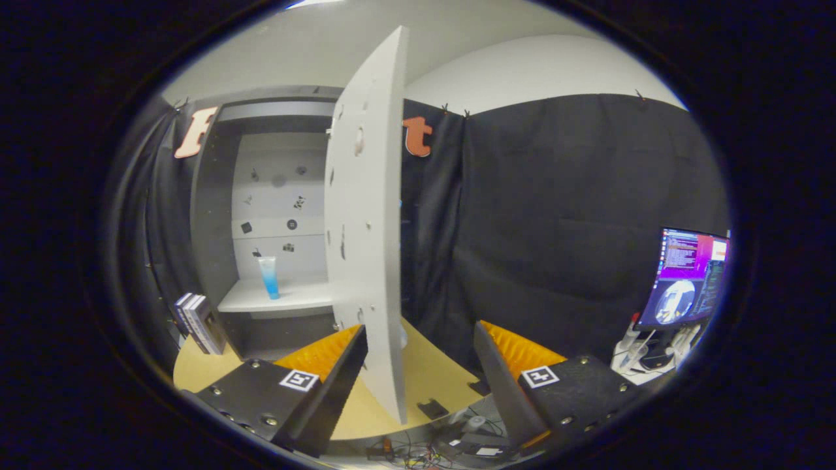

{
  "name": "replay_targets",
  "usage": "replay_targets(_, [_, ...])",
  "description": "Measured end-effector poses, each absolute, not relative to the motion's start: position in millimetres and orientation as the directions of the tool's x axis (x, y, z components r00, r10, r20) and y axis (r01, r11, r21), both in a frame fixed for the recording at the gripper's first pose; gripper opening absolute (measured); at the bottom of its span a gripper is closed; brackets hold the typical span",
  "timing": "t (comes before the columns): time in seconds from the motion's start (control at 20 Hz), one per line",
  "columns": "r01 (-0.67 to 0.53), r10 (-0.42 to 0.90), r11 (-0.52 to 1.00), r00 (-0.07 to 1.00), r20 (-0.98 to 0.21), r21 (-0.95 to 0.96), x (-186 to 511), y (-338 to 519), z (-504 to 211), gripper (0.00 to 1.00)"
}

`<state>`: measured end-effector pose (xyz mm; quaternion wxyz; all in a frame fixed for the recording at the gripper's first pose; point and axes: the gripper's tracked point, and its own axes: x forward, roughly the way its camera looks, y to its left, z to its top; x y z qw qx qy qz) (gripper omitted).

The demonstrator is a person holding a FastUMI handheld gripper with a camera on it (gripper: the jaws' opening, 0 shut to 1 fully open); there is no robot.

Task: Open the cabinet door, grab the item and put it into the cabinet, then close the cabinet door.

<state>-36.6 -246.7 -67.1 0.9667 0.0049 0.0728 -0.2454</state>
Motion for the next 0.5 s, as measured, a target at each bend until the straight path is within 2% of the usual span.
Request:
replay_targets(0.2, [0.470,-0.464,0.882,0.870,-0.166,-0.003,-15,-283,-77,0.97])
replay_targets(0.5, [0.410,-0.405,0.912,0.892,-0.201,-0.021,17,-290,-102,0.96])
